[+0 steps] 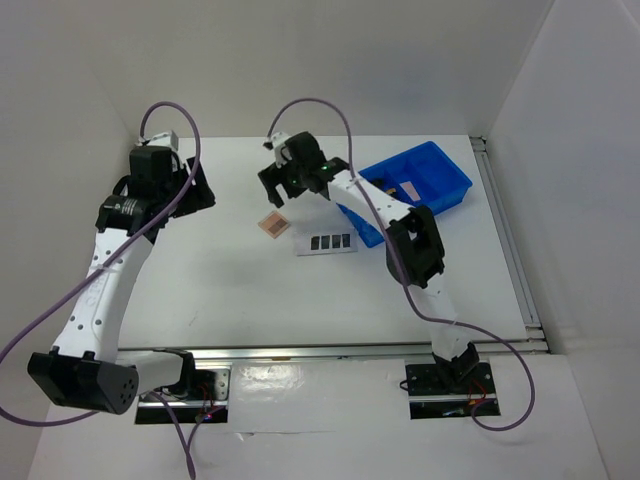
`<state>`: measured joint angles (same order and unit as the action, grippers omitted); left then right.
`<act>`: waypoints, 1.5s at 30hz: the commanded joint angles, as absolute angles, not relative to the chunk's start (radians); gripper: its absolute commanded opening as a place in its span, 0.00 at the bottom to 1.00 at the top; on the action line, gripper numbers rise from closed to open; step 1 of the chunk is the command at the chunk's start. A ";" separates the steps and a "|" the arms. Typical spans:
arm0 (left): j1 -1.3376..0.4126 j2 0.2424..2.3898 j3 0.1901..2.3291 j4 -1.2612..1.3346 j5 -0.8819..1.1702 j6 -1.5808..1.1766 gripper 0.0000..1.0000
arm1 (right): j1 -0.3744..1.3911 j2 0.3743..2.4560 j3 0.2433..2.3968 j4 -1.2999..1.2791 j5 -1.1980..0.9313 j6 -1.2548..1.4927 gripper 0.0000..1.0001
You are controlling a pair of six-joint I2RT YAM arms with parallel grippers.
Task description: Organize the makeup
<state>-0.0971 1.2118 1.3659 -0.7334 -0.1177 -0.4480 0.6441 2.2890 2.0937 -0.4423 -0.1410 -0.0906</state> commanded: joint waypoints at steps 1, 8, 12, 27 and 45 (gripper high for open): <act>-0.101 1.184 1.402 -0.730 -0.112 -0.449 0.79 | 0.679 2.313 2.080 -0.445 -0.150 -0.175 0.98; -0.101 1.184 1.371 -0.730 -0.112 -0.440 0.79 | 0.727 2.364 2.022 -0.357 -0.051 -0.196 0.99; -0.101 1.175 1.361 -0.730 -0.112 -0.431 0.79 | 0.736 2.422 2.051 -0.367 -0.060 -0.207 0.99; -0.101 1.155 1.331 -0.721 -0.112 -0.431 0.79 | 0.755 2.502 2.026 -0.379 -0.074 -0.167 0.94; -0.101 1.155 1.341 -0.703 -0.081 -0.449 0.79 | 0.678 2.208 2.106 -0.376 0.014 -0.097 0.44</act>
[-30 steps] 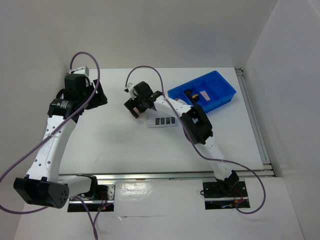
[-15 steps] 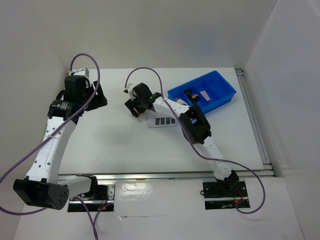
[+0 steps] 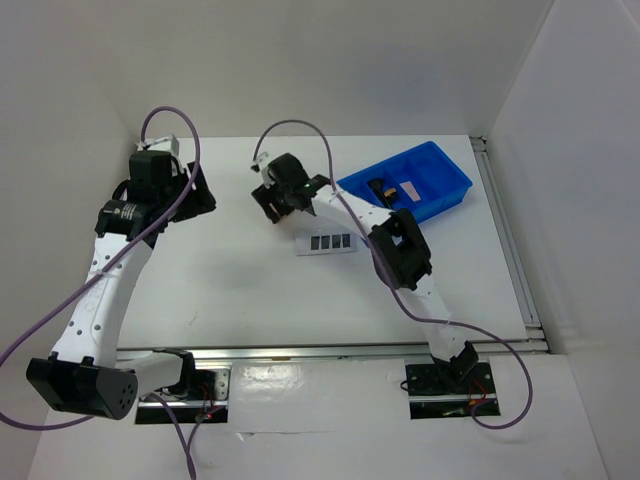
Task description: Organize the makeup
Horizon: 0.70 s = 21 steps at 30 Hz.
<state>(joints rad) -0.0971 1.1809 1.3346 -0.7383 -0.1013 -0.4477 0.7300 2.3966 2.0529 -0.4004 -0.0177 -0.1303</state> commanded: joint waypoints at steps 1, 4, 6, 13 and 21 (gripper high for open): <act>-0.101 1.155 1.330 -0.703 -0.068 -0.459 0.79 | 0.628 2.188 2.106 -0.388 0.014 -0.071 0.44; -0.101 1.166 1.330 -0.693 -0.067 -0.459 0.79 | 0.508 2.097 2.065 -0.388 0.014 -0.017 0.44; -0.101 1.166 1.330 -0.693 -0.058 -0.459 0.79 | 0.439 2.037 1.997 -0.377 0.014 0.011 0.44; -0.101 1.175 1.321 -0.684 -0.048 -0.459 0.79 | 0.146 1.977 1.846 -0.388 -0.005 0.158 0.44; -0.101 1.193 1.321 -0.675 -0.038 -0.459 0.79 | 0.011 2.046 1.812 -0.420 -0.017 0.184 0.45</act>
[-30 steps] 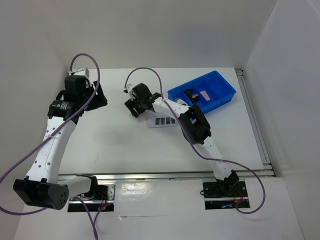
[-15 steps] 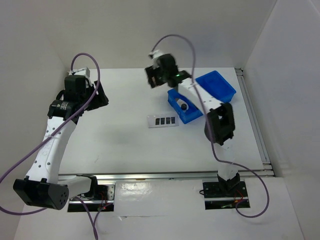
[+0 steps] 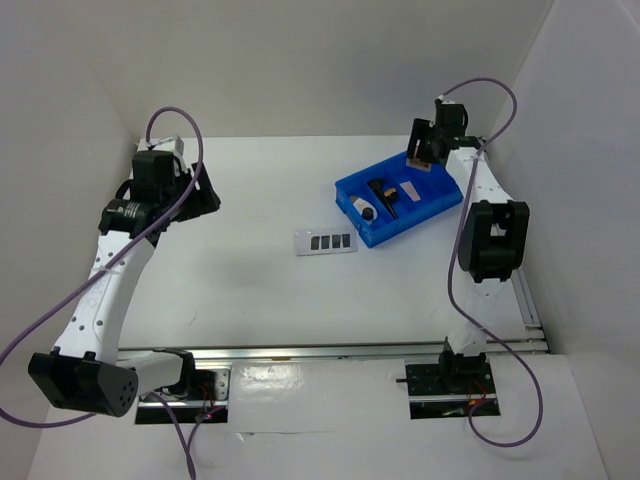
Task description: Organize the makeup
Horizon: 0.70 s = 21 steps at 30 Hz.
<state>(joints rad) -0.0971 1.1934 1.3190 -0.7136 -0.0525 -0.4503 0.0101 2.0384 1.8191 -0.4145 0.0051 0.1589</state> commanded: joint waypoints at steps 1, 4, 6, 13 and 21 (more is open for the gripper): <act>-0.101 1.193 1.321 -0.675 -0.038 -0.459 0.79 | 0.011 2.046 1.801 -0.420 -0.017 0.184 0.45; -0.101 1.203 1.321 -0.675 -0.038 -0.468 0.79 | 0.002 2.068 1.780 -0.411 -0.028 0.184 0.45; -0.101 1.203 1.321 -0.675 -0.038 -0.468 0.79 | -0.008 2.082 1.779 -0.411 -0.028 0.184 0.45; -0.101 1.203 1.321 -0.675 -0.038 -0.468 0.79 | -0.008 2.137 1.770 -0.411 -0.018 0.193 0.50; -0.101 1.203 1.321 -0.675 -0.038 -0.468 0.79 | 0.003 2.103 1.749 -0.399 -0.008 0.212 0.94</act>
<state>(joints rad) -0.0971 1.1973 1.3190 -0.7059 -0.0467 -0.4519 -0.0006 2.1509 1.7721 -0.4145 -0.0189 0.1986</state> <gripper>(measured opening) 0.786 0.879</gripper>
